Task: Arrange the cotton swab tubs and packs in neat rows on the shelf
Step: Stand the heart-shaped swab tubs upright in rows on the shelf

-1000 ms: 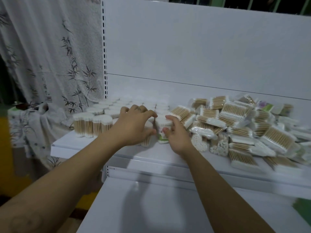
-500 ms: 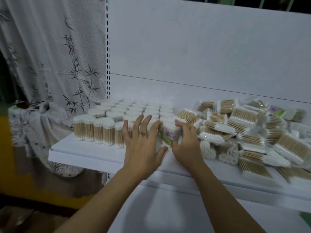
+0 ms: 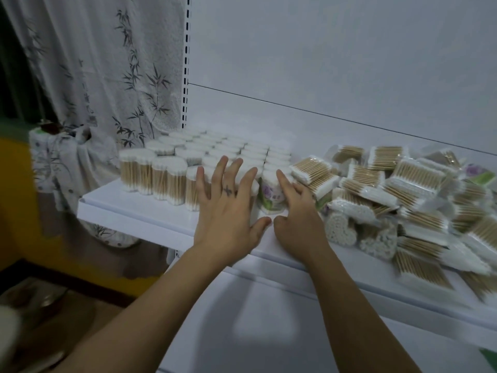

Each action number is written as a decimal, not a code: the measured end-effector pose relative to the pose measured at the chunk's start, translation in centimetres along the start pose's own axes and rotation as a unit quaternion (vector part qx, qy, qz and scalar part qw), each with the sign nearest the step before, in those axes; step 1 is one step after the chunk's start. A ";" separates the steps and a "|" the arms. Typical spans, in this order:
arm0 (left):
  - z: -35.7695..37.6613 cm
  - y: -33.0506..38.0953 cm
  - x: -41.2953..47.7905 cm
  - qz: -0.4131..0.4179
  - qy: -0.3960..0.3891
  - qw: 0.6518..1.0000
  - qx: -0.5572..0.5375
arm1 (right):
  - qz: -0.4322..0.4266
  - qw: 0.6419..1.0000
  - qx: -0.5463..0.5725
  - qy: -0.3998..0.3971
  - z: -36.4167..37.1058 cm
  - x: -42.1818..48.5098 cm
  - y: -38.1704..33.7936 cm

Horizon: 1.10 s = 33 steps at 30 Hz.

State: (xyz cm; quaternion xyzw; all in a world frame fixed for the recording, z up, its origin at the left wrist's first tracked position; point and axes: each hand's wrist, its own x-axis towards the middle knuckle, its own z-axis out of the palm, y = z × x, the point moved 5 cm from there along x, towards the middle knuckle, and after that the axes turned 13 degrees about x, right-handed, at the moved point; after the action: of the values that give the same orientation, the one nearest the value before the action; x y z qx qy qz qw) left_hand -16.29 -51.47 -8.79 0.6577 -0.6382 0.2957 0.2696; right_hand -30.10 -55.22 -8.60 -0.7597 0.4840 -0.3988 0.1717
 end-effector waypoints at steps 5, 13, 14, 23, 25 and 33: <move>0.3 -0.2 -0.1 0.001 0.002 1.000 0.010 | -0.018 1.000 0.009 0.008 0.3 -0.2 0.1; -1.1 0.1 -0.2 0.016 0.010 1.000 0.010 | -0.091 0.987 0.059 0.122 -1.6 -1.9 -1.7; -1.5 0.3 -0.4 0.022 0.021 0.999 0.009 | -0.097 0.985 0.048 0.136 -2.1 -2.7 -1.8; -2.1 10.2 0.7 0.081 -0.069 0.986 -0.130 | -0.061 0.983 -0.109 0.133 -9.6 -5.0 3.1; -1.4 11.8 0.7 0.050 -0.115 0.977 -0.172 | -0.053 0.983 -0.099 0.143 -10.0 -5.3 3.8; -0.1 13.7 0.1 0.075 -0.147 0.974 -0.157 | -0.056 0.988 0.007 0.144 -10.6 -6.6 5.1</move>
State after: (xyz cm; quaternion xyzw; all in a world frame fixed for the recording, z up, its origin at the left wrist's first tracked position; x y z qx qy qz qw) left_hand -30.00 -52.04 -9.00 0.5934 -0.7570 0.1114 0.2496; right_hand -42.75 -50.55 -8.25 -0.7192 0.4575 -0.5163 0.0831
